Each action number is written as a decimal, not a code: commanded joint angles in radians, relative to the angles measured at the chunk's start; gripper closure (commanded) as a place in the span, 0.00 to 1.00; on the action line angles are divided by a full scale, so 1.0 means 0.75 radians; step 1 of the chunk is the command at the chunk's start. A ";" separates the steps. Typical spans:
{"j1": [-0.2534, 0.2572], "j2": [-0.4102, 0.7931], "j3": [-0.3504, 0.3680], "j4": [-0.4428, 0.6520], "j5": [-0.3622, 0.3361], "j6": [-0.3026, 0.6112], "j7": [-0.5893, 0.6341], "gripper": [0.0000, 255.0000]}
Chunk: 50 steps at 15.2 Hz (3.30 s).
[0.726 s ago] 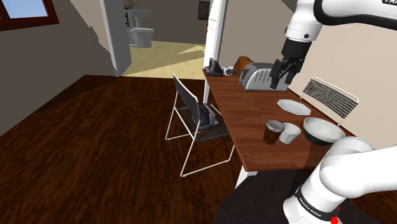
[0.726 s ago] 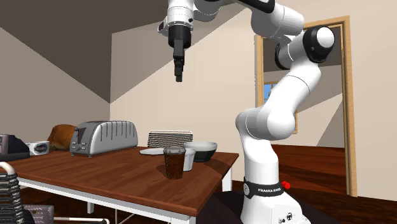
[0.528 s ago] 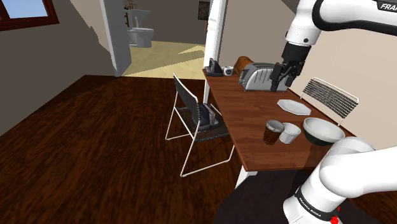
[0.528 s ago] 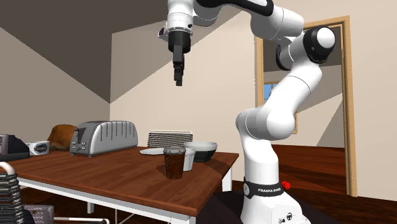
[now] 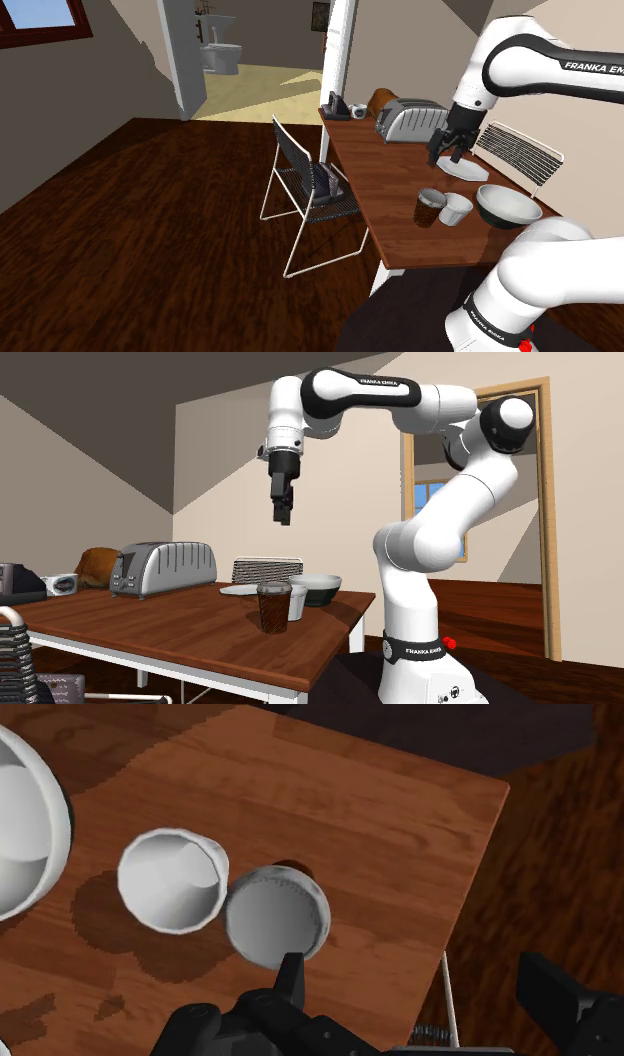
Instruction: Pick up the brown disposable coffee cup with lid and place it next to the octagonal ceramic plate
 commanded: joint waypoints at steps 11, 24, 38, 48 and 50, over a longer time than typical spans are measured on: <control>-0.204 0.056 -0.303 -0.391 -0.126 0.460 -0.066 0.00; -0.201 0.134 -0.336 -0.491 -0.148 0.636 -0.067 0.00; -0.200 0.111 -0.324 -0.466 -0.140 0.588 -0.063 1.00; -0.186 0.031 -0.270 -0.326 -0.099 0.372 -0.044 1.00; -0.182 0.022 -0.260 -0.295 -0.091 0.332 -0.041 1.00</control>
